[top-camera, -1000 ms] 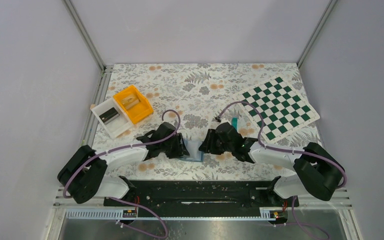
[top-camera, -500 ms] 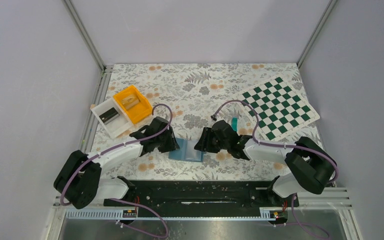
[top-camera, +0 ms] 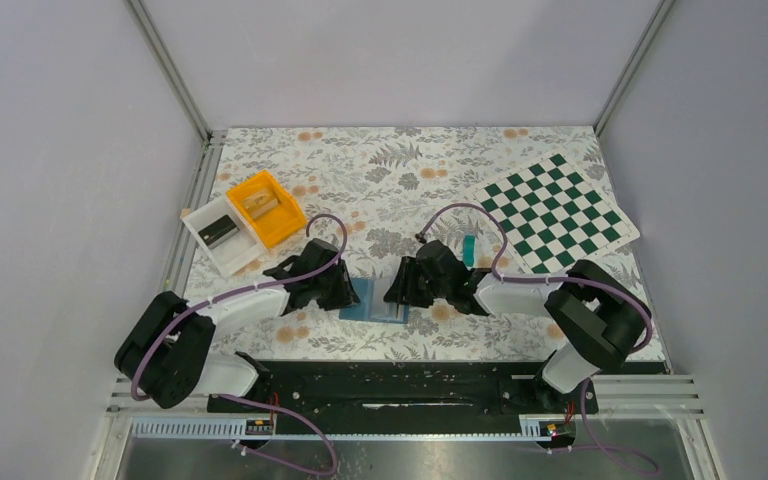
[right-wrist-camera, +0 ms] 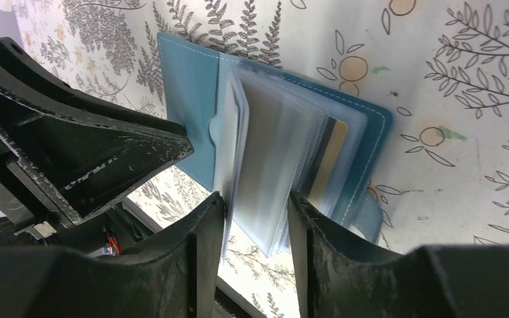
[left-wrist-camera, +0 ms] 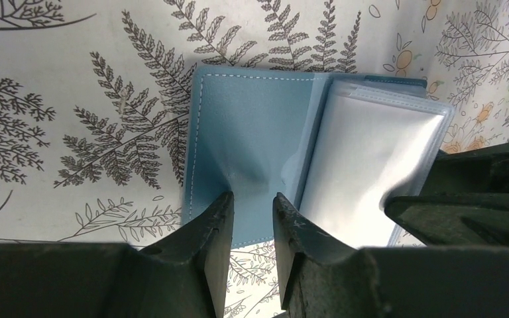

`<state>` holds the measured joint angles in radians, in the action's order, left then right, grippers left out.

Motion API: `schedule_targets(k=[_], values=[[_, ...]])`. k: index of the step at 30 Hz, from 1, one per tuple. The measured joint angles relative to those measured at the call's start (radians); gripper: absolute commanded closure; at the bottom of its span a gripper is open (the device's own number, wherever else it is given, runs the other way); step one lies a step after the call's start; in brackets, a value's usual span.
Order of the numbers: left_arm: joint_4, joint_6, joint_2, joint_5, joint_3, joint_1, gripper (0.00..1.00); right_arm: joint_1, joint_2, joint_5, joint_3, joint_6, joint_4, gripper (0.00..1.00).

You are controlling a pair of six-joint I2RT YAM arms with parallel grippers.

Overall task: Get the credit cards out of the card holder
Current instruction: Open the card holder at the center of the board.

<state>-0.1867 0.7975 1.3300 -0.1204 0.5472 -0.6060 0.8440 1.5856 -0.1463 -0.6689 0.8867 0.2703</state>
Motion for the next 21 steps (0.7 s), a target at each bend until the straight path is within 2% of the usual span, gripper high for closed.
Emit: schedule_targets(k=[12,19,21], values=[[0.060,0.007,-0.003,-0.027,-0.024,0.002,0.71,-0.001,0.007,-0.050,-0.003,0.028,0.080,0.58],[0.063,0.008,-0.003,-0.032,-0.026,0.003,0.71,-0.001,0.007,-0.055,-0.008,0.027,0.074,0.63],[0.062,0.008,-0.005,-0.032,-0.026,0.003,0.71,-0.001,0.007,-0.055,-0.010,0.026,0.074,0.61]])
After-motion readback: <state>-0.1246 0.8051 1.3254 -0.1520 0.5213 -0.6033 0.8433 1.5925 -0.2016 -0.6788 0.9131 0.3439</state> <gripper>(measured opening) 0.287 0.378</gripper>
